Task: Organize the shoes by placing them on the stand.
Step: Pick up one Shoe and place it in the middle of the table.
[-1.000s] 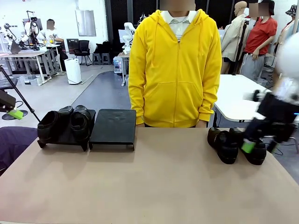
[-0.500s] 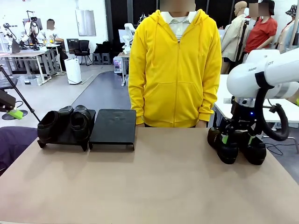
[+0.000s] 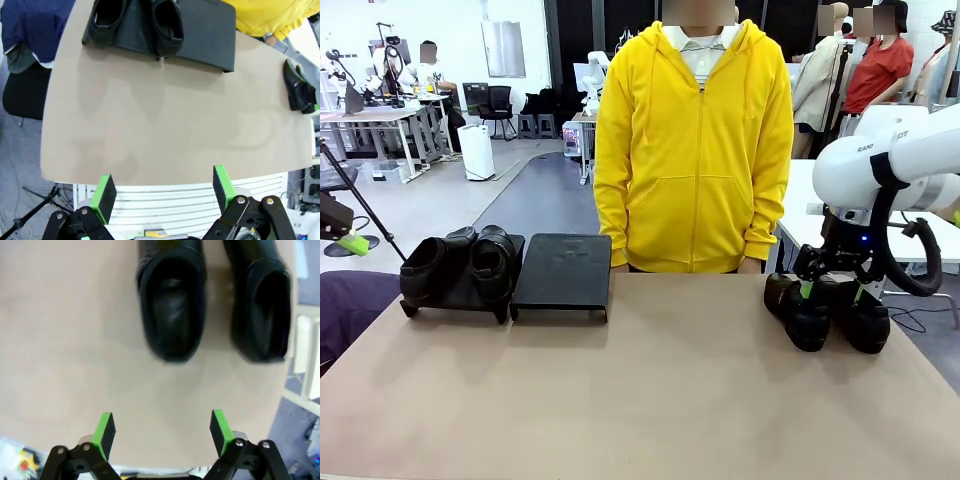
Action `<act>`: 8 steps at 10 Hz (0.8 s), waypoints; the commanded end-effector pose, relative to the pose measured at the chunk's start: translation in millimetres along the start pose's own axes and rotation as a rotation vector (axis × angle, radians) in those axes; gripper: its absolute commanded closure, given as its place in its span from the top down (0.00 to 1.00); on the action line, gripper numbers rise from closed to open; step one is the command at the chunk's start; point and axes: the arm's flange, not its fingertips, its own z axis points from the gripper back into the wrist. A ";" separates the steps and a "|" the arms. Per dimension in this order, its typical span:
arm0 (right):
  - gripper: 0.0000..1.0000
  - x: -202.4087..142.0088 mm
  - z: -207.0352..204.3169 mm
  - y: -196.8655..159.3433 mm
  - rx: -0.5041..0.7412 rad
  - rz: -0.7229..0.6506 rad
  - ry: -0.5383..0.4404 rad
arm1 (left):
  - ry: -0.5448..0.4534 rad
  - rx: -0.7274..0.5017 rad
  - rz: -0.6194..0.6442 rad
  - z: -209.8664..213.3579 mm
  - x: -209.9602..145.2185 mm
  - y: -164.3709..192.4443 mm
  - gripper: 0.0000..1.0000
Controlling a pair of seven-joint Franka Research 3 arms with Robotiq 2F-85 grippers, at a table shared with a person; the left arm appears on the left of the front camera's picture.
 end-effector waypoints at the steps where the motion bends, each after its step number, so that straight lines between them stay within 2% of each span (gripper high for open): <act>1: 1.00 49.1 -10.7 -20.1 0.003 0.005 -0.018 | 0.002 0.004 -0.013 1.4 0.6 3.5 1.00; 4: 1.00 87.3 -42.4 -42.2 0.018 -0.022 -0.016 | 0.002 0.004 -0.013 1.4 0.6 3.5 1.00; 8: 1.00 96.7 -60.2 -40.8 0.029 -0.027 0.030 | 0.002 0.004 -0.013 1.4 0.6 3.5 1.00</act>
